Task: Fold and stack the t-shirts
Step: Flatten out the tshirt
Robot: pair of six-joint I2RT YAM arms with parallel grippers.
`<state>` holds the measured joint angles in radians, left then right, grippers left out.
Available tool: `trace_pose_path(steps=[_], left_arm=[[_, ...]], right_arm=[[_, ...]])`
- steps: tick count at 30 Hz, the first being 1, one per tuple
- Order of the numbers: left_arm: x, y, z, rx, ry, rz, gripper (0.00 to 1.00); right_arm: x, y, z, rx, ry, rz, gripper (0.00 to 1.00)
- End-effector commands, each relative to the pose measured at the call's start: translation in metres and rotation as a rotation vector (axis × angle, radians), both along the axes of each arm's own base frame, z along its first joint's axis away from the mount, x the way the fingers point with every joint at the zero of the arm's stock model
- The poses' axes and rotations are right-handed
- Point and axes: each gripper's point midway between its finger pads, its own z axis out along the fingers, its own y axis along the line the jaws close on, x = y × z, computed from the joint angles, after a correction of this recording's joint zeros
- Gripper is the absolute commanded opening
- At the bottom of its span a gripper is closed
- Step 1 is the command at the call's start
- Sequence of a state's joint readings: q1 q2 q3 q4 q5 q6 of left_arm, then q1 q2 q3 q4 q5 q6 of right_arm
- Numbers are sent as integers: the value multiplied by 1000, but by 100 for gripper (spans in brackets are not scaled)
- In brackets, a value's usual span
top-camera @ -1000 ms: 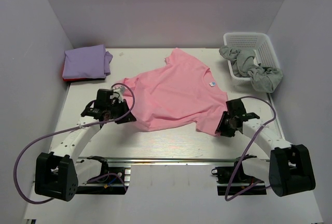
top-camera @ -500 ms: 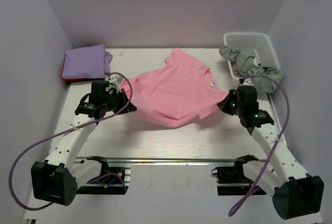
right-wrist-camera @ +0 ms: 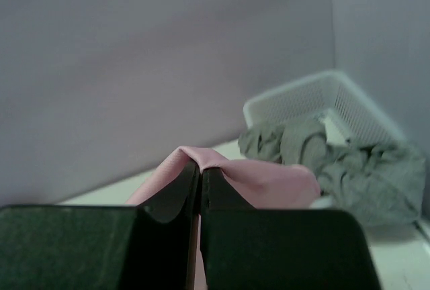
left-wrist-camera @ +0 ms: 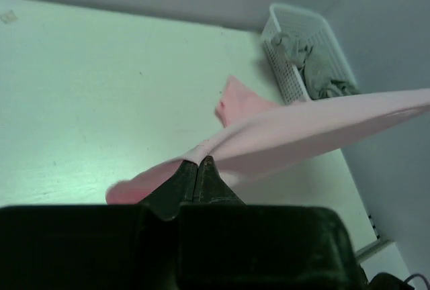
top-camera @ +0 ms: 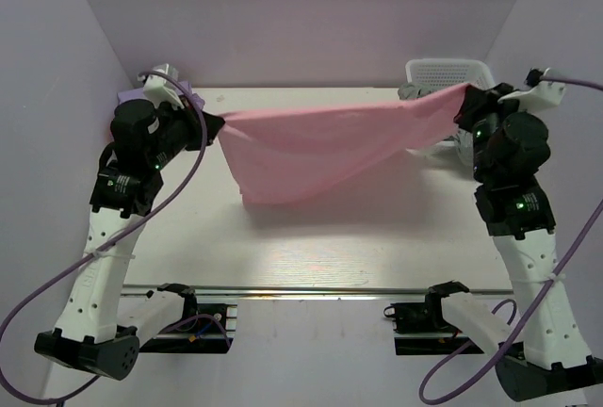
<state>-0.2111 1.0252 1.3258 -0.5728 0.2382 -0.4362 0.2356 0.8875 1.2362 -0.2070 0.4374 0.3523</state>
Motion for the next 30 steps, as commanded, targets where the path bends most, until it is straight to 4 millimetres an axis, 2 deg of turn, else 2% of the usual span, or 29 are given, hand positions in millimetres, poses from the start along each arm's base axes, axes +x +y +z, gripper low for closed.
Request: trace_pose_path(steps=[1,3,4,5,6,7,9,11,12,14,15,17,18,20,21,22,24,27,29,30], left_arm=[[0,23,42,-8,-89,129,0],[1,23,56,4,-132,125,0],[-3,25,77,4,-184,124,0],[-4,24,82,11,-193,114,0],[-6,24,90,6,-212,114,0],[-11,28,106,18,-257,122,0],[-16,29,121,17,-295,123,0],[-27,33,140,42,-339,121,0],[-36,34,156,40,-380,114,0],[-48,32,168,41,-406,89,0],[-57,32,183,41,-449,82,0],[-76,32,201,33,-521,64,0],[-90,39,211,23,-558,91,0],[-98,48,223,14,-589,132,0],[-110,56,233,18,-618,160,0],[-115,57,236,17,-624,161,0],[-125,63,243,27,-639,181,0],[-139,73,252,36,-669,223,0],[-155,77,259,40,-701,227,0],[-154,78,256,52,-696,227,0]], right_arm=[[-13,-32,68,-93,-137,-155,0],[-20,-32,91,-123,-185,-149,0],[-22,-33,100,-162,-196,-155,0],[-24,-34,107,-169,-209,-152,0],[-33,-35,126,-174,-241,-153,0],[-36,-37,132,-196,-251,-161,0],[-49,-39,151,-206,-295,-163,0],[-62,-41,162,-216,-324,-160,0],[-72,-42,172,-240,-348,-159,0],[-88,-38,184,-256,-388,-124,0],[-102,-40,193,-253,-419,-120,0],[-118,-35,205,-278,-466,-79,0],[-133,-38,213,-271,-501,-80,0],[-149,-34,225,-289,-542,-52,0],[-153,-34,227,-295,-548,-44,0],[-170,-35,240,-294,-590,-38,0],[-174,-33,241,-323,-579,-24,0],[-207,-33,252,-356,-644,-1,0],[-217,-28,251,-382,-662,29,0],[-232,-22,251,-402,-696,71,0]])
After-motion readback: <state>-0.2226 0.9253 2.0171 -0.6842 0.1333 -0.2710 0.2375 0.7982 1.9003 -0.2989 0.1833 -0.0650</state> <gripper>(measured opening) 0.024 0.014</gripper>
